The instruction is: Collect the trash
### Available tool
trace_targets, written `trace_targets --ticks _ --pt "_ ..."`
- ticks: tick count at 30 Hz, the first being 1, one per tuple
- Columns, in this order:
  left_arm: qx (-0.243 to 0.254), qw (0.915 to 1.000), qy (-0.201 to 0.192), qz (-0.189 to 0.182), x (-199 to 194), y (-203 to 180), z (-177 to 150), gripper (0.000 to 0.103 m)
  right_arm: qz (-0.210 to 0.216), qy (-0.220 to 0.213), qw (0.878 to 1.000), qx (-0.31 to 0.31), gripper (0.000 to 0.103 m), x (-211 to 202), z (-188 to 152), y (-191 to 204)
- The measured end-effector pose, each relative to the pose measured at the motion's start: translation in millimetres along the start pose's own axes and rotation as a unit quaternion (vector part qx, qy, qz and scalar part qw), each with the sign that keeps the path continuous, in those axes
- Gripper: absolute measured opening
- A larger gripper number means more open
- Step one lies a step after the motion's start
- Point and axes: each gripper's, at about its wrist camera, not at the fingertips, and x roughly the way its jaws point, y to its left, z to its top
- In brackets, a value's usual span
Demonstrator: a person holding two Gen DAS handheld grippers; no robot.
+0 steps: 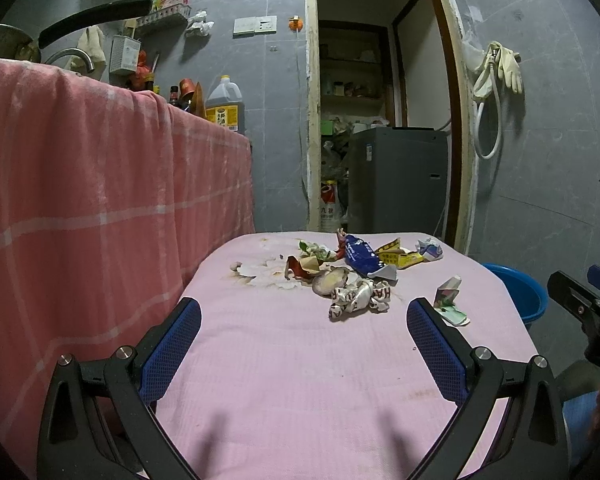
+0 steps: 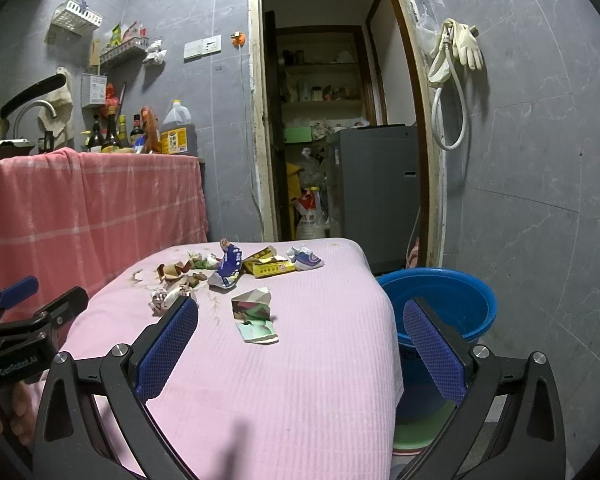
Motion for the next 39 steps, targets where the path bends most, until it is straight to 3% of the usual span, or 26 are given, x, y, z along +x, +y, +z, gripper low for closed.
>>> trace_targets --ticks 39 --pt "0.002 1.0000 0.005 0.002 2.0 0.9 -3.5 0.101 -0.002 0.003 1.000 0.005 0.103 3.6 1.5 -2.2"
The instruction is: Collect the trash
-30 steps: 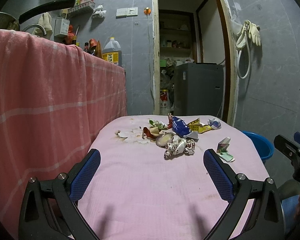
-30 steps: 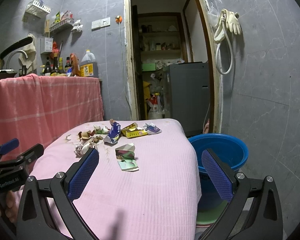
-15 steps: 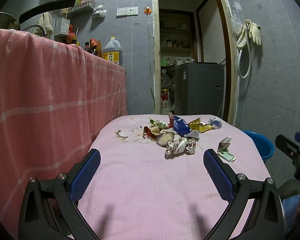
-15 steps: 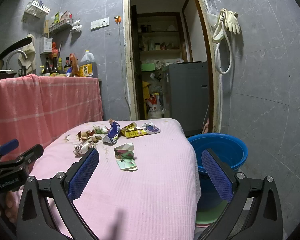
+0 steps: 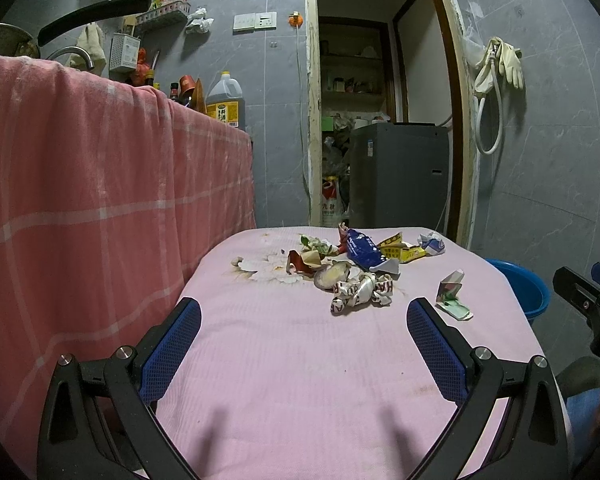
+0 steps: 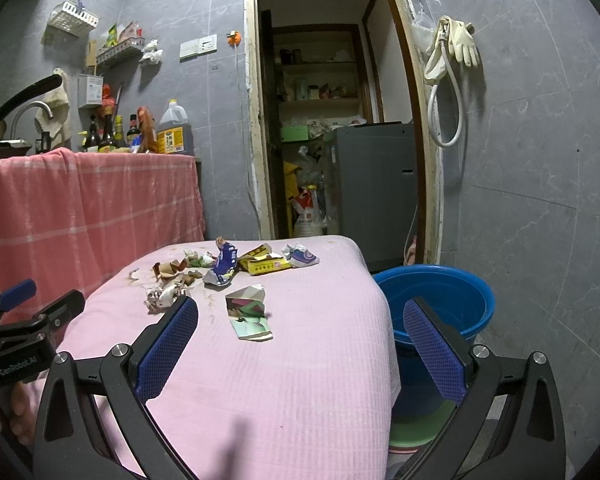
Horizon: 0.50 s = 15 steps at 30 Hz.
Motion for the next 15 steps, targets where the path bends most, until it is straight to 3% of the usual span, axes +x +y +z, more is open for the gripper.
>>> trace_targets --ticks 15 --pt "-0.003 1.0000 0.003 0.000 2.2 0.4 -1.6 0.101 0.001 0.000 1.000 0.000 0.103 0.5 -0.3 0.1"
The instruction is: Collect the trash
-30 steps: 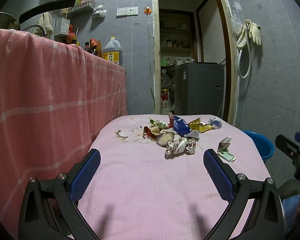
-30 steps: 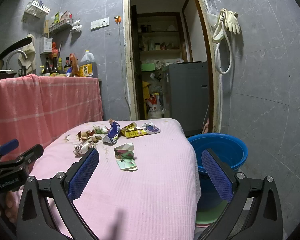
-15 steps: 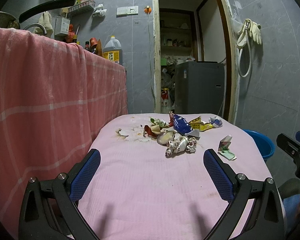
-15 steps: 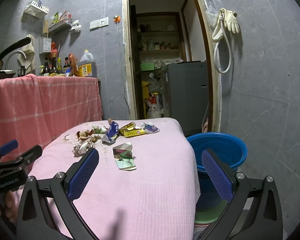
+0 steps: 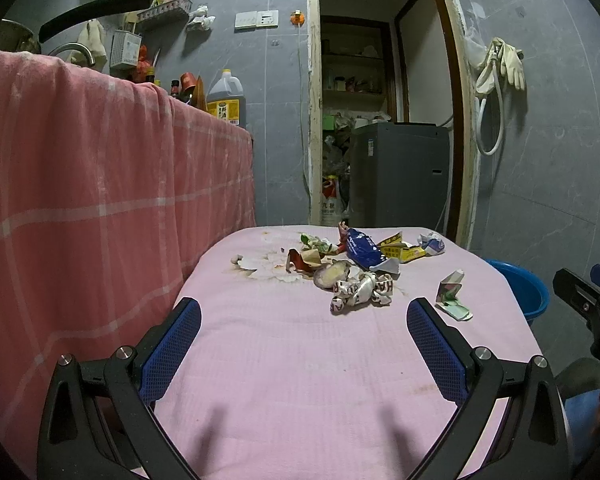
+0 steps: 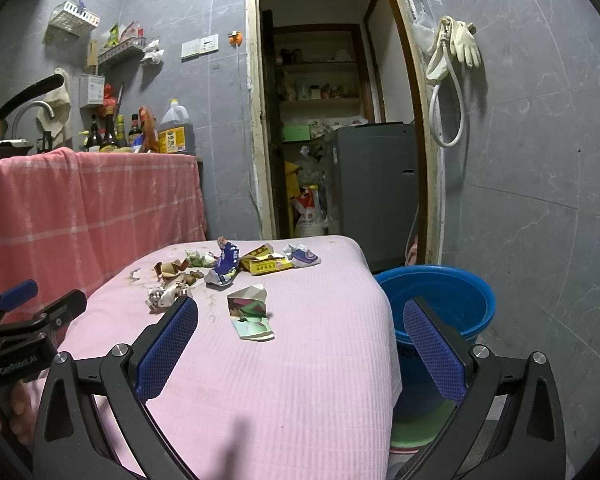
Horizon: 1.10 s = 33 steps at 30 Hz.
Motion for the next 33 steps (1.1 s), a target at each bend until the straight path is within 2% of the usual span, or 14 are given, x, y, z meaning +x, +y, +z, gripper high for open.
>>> trace_targets --ticks 10,18,24,30,33 --pt "-0.003 1.0000 0.009 0.000 2 -2 0 0.101 0.001 -0.002 1.000 0.000 0.103 -1 0 0" --pt "-0.009 1.0000 0.004 0.001 10 3 13 0.101 0.005 -0.015 1.000 -0.017 0.103 4 10 1" --pt "-0.027 0.9994 0.002 -0.022 27 14 29 0.101 0.015 -0.032 0.999 -0.035 0.103 17 27 -1" --pt "-0.034 0.9985 0.022 -0.038 48 21 37 0.101 0.015 -0.031 0.998 -0.049 0.103 40 35 -3" --pt "-0.043 0.9973 0.035 -0.049 59 25 39 0.101 0.028 -0.017 0.997 -0.065 0.103 54 34 -1"
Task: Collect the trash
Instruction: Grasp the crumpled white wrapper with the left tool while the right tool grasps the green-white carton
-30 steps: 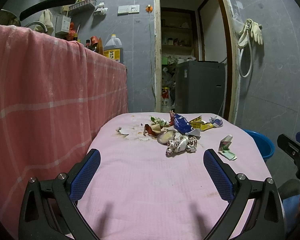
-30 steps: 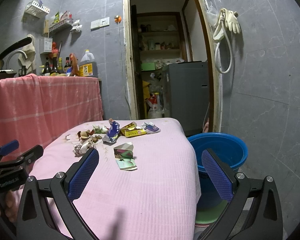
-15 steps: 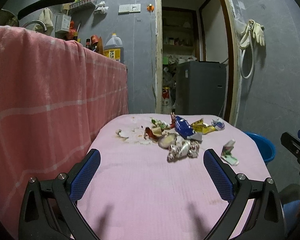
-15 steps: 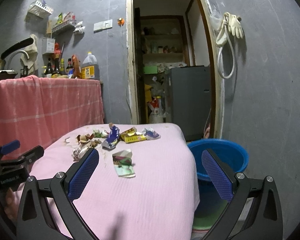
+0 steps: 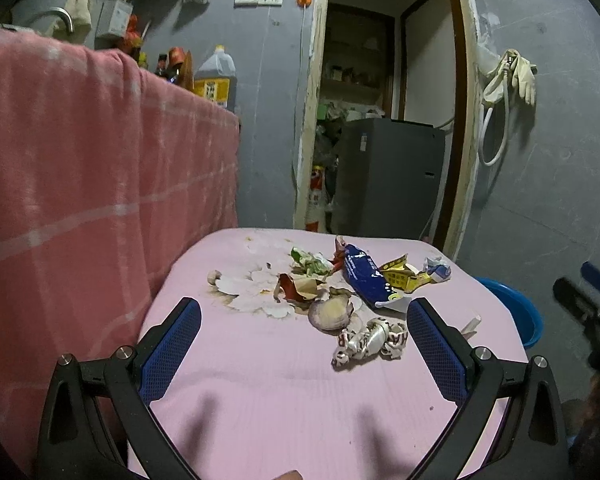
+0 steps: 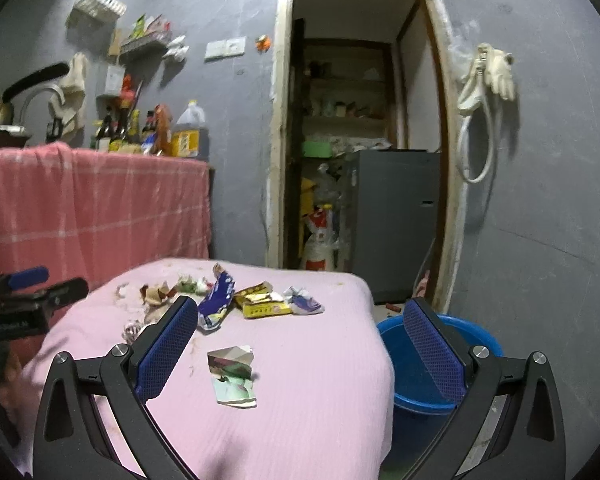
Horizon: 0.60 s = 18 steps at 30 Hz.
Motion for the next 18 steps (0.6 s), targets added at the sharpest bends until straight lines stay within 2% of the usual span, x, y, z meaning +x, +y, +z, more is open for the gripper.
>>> trace_targets --ticks 4,10,11,14,16,18 --pt "-0.010 0.9996 0.019 -0.015 11 2 2 0.101 0.029 0.035 0.999 -0.010 0.103 20 -6 3" --pt "-0.018 0.9956 0.075 -0.054 29 3 1 0.100 0.062 0.088 0.994 -0.022 0.102 42 -19 10" --pt "-0.022 0.9949 0.079 -0.058 29 3 1 0.097 0.070 0.099 0.992 -0.024 0.102 45 -21 11" --pt "-0.032 0.9915 0.101 -0.076 34 6 1 0.084 0.082 0.125 0.989 -0.026 0.093 53 -26 14" --pt "-0.036 0.9885 0.118 -0.086 38 8 2 0.074 0.088 0.145 0.985 -0.027 0.084 61 -29 15" --pt "-0.042 0.9844 0.139 -0.099 43 10 2 0.065 0.099 0.166 0.981 -0.025 0.082 69 -32 15"
